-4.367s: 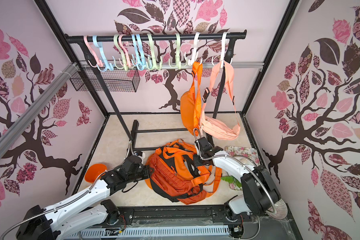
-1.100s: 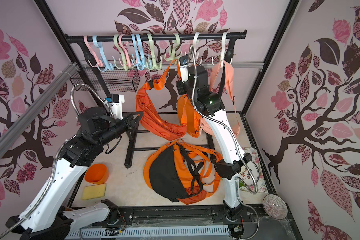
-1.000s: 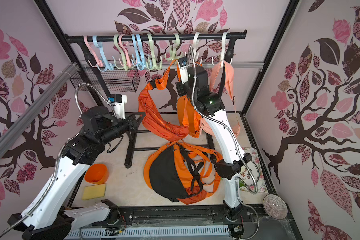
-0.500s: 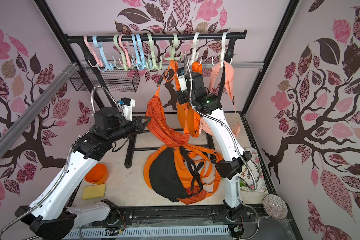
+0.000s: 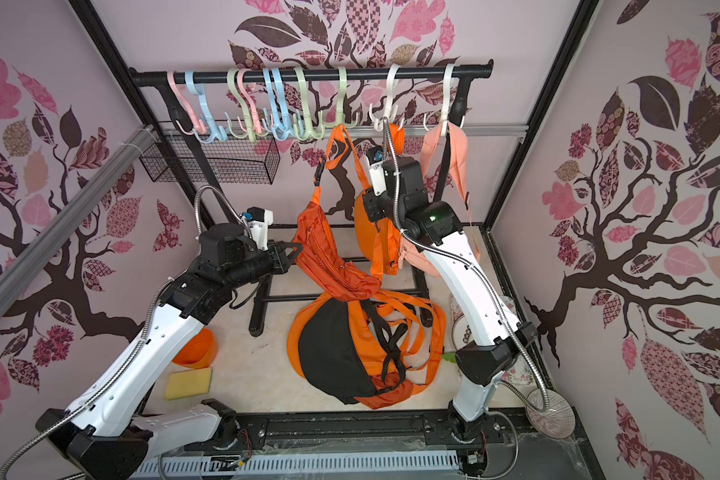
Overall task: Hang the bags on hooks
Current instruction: Hang the bag on the hook.
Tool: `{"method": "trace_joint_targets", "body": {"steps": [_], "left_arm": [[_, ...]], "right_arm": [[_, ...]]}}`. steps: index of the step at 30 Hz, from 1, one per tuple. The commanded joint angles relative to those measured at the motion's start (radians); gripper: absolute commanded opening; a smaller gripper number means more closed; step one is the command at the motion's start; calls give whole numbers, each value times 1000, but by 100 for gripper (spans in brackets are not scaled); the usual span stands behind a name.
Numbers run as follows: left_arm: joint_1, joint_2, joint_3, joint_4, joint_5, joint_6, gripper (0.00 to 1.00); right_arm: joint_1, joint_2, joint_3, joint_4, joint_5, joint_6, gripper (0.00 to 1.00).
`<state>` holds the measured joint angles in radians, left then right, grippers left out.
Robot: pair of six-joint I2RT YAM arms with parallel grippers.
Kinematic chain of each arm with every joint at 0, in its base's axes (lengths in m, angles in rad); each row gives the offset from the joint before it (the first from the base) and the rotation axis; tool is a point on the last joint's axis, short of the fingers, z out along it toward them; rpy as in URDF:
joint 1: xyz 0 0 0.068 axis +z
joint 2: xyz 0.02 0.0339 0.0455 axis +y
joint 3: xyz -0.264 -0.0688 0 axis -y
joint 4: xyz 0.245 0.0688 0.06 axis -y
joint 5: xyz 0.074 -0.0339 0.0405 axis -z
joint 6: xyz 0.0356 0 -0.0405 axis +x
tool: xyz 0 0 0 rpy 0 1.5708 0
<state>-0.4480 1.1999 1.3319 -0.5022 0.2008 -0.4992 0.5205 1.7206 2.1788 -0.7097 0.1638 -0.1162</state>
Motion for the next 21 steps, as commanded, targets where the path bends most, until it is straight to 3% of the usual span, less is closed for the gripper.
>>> {"method": "trace_joint_targets", "body": {"steps": [1,8,14,21], "left_arm": [[8,-8,-47,4,5,-9,0],[8,5,-87,20,18,-12,0],[8,16,-140,45,25,-17,0],[8,46,-199,89,47,-23,0]], "right_arm": [[-6,-60,1,25,14,2,38],[-5,-90,-72,36,10,6,50],[-4,-112,-98,39,0,19,66],[-4,-162,-133,44,-1,20,73]]}}
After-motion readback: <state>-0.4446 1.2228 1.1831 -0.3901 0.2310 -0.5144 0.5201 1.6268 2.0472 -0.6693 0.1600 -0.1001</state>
